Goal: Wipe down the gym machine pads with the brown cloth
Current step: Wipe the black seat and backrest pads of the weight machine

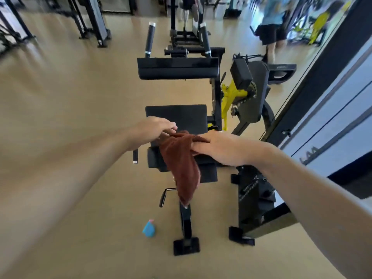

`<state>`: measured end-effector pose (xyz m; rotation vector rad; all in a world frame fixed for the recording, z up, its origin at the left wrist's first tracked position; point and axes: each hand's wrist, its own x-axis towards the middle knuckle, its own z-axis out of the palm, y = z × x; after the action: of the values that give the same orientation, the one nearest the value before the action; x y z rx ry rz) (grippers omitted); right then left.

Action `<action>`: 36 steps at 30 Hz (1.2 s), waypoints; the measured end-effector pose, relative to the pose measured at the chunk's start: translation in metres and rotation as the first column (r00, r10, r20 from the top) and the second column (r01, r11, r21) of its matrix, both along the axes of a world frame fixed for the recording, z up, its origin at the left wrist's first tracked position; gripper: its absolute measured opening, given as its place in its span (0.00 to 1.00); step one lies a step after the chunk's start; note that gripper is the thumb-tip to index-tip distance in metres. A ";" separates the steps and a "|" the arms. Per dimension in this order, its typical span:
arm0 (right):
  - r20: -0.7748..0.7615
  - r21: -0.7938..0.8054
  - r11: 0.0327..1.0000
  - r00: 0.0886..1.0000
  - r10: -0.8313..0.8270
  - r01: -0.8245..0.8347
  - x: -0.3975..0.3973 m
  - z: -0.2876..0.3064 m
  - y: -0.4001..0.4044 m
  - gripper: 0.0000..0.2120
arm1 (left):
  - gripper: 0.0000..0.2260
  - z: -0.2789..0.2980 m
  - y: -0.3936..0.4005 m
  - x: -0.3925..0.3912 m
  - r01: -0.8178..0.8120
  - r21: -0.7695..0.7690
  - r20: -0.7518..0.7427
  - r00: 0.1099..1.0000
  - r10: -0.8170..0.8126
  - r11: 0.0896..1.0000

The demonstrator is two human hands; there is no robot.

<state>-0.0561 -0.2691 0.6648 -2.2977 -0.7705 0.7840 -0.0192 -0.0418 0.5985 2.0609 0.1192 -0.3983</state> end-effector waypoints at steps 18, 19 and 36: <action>-0.990 0.007 0.172 0.031 -0.137 0.985 -0.127 -0.126 0.076 0.25 | 0.26 -0.066 -0.042 -0.160 -0.566 -0.225 -0.482 0.772 0.414 0.793; -0.998 -0.012 0.124 -0.005 -0.060 0.992 -0.121 -0.126 0.076 0.27 | 0.23 -0.066 -0.041 -0.159 -0.586 -0.197 -0.465 0.762 0.451 0.786; -0.859 -0.141 0.004 -0.120 -0.498 0.990 -0.062 -0.162 0.113 0.10 | 0.21 -0.102 -0.023 -0.113 -0.731 -0.014 -0.305 0.652 0.694 0.682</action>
<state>-0.1182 -0.1560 0.5027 -1.0573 0.8830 0.5267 -0.1321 -0.0646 0.4970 1.6353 1.0276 -0.1776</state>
